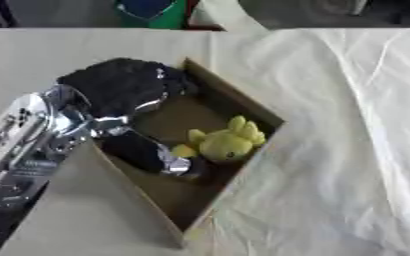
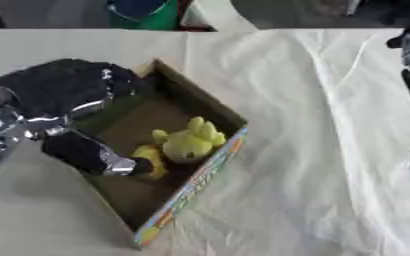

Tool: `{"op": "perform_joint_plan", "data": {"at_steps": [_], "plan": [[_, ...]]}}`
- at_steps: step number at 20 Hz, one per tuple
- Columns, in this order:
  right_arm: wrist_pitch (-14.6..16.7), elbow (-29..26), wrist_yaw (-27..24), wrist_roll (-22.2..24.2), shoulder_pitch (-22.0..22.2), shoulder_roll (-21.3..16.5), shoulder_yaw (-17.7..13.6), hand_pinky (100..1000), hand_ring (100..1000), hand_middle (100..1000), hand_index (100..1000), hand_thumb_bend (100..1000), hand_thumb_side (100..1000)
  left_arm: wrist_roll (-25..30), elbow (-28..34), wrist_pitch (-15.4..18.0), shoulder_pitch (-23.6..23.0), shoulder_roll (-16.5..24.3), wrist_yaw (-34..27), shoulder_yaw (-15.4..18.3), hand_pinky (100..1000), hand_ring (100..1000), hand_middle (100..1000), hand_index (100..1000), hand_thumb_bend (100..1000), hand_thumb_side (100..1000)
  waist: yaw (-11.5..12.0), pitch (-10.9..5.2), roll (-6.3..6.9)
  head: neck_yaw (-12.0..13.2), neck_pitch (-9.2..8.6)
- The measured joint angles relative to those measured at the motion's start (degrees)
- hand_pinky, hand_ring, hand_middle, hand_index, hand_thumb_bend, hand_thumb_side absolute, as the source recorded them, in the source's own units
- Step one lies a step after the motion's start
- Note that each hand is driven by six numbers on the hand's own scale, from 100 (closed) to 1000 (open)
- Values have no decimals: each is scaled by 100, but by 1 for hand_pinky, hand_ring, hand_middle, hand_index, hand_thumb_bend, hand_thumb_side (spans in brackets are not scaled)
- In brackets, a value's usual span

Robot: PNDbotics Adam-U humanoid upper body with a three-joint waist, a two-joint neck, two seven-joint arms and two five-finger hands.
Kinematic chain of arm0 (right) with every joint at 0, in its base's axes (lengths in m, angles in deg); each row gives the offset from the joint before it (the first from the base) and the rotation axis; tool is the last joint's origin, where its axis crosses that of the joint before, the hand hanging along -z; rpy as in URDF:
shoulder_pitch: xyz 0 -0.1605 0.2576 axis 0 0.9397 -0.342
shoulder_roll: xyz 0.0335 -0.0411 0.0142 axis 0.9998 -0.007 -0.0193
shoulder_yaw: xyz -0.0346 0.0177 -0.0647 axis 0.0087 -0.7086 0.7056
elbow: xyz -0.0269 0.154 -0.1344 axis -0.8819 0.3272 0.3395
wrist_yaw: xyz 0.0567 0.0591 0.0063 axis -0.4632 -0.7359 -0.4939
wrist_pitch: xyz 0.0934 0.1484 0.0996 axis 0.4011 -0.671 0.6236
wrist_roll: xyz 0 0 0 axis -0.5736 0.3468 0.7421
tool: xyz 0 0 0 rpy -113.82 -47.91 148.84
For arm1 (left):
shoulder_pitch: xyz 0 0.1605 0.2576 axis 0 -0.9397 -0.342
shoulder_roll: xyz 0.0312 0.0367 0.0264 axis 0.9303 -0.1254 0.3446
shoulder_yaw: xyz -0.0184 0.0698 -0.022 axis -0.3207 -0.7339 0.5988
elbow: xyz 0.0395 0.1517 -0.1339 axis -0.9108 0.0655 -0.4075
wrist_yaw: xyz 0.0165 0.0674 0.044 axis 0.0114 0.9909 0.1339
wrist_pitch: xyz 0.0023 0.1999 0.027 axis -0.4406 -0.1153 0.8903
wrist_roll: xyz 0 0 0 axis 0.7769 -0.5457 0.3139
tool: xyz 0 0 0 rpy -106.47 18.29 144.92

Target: Pick up objects on the table and place them in the box.

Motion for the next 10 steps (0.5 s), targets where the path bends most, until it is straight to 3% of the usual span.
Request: {"op": "perform_joint_plan", "data": {"at_steps": [1,4,5,7,10], "plan": [[3,0,0,-3,0,0,-1,742,564,424,723,100,515,-203,102,-164,-23,-17,-13,171,620,802,752,887,538,1000,3,0,-9,-26,3],[15,0,0,-26,-1,0,-2,741,565,425,723,100,512,-1022,325,-803,-56,-84,-297,669,564,757,705,862,325,1000,25,-3,-39,-94,47],[18,0,-1,-33,-3,0,-2,740,565,426,723,100,511,-1359,359,-1024,-81,-104,-481,817,551,744,689,851,229,1000,38,-10,-43,-100,50],[34,0,-2,-51,-5,0,-2,739,565,427,723,100,508,-2101,390,-1396,-142,-108,-974,1084,534,727,668,839,128,1000,43,-26,-63,-99,59],[63,0,-16,-83,-11,1,-5,738,566,428,723,100,505,-3303,410,-1680,-298,-145,-1935,1446,491,690,628,822,100,1000,74,-42,-115,-74,98]]}}
